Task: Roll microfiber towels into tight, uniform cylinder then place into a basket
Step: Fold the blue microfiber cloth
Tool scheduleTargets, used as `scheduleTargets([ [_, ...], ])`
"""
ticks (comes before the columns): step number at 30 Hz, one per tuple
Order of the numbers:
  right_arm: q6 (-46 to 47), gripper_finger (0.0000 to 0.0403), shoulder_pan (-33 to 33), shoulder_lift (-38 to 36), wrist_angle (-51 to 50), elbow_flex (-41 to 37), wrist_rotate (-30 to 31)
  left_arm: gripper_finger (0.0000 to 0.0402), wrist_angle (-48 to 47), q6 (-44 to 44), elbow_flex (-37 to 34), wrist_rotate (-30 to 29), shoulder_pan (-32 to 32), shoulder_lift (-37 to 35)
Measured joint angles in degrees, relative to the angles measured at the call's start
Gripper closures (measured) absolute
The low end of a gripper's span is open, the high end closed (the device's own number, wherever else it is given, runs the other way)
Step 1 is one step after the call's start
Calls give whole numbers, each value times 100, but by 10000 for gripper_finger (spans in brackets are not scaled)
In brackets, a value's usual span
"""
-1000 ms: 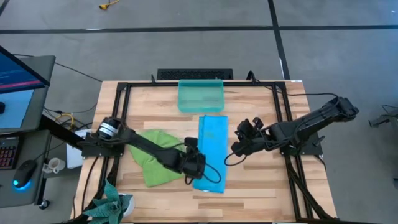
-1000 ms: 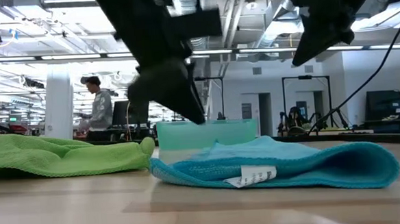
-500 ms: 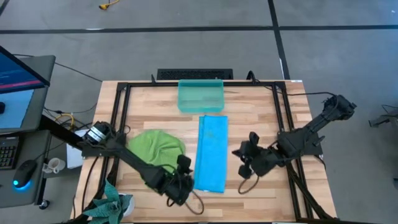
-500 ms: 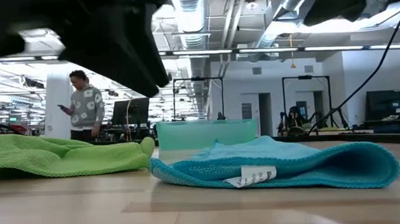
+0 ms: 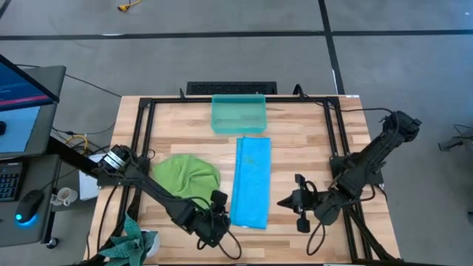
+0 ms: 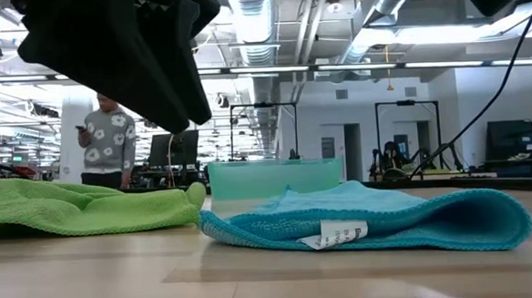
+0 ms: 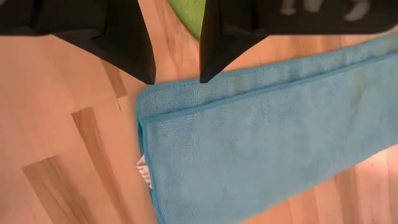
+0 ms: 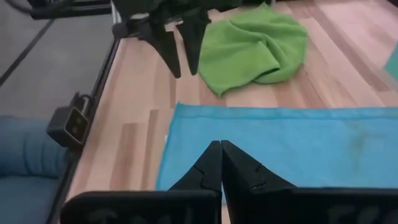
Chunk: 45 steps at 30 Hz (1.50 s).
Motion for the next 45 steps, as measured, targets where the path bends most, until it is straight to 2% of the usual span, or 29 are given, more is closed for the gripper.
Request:
scheduleTargets([
  [4, -35, 376, -5, 0, 147, -190, -41, 266, 74, -6, 5, 50, 61, 0],
  [11, -41, 376, -14, 14, 305, -212, -470, 220, 92, 99, 7, 306, 196, 7],
  [15, -93, 375, -14, 369, 528, -218, -543, 202, 164, 213, 7, 427, 229, 9],
  [24, -836, 314, -55, 1560, 1785, -216, -616, 208, 857, 1033, 18, 835, 176, 298],
  [28, -955, 292, -168, 1919, 2449, -207, -623, 212, 938, 1039, 15, 866, 211, 401],
  [39, -939, 300, -492, 2918, 3097, -208, -1236, 216, 932, 952, 9, 899, 336, 481],
  [45, -915, 301, -547, 3096, 3190, -213, -1722, 216, 932, 943, 9, 887, 374, 483],
])
